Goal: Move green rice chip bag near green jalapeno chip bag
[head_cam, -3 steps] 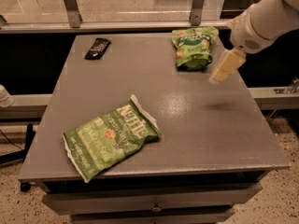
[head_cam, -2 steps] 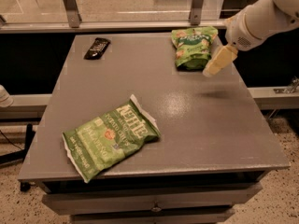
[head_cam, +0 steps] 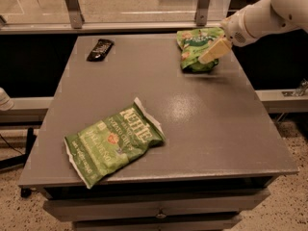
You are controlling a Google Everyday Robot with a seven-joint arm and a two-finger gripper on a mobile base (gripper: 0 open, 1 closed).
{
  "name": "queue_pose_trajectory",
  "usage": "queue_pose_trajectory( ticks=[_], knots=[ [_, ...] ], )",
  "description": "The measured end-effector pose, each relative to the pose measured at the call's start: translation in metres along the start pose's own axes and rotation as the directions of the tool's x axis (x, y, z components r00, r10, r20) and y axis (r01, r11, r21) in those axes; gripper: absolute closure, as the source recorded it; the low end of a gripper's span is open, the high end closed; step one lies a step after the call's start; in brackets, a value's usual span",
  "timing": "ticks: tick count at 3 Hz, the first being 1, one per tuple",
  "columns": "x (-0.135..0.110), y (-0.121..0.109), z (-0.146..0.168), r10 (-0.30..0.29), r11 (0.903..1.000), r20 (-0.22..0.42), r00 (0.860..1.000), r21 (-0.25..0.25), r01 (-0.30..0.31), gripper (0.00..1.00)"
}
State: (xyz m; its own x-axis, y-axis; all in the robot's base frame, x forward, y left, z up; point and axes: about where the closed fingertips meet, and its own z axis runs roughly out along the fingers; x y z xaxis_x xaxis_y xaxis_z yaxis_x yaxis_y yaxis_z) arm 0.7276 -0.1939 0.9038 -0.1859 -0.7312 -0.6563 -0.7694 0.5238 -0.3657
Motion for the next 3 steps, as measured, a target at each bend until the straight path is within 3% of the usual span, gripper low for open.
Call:
queue_pose_trajectory(
  ticks=[1, 3],
  knots=[
    [-0.005, -0.005, 0.017, 0.034, 0.9994, 0.036, 0.999, -0.009, -0.034, 0.42],
    [-0.018, -0.004, 0.014, 0.043, 0.9991, 0.075, 0.996, -0.011, -0.042, 0.88]
  ],
)
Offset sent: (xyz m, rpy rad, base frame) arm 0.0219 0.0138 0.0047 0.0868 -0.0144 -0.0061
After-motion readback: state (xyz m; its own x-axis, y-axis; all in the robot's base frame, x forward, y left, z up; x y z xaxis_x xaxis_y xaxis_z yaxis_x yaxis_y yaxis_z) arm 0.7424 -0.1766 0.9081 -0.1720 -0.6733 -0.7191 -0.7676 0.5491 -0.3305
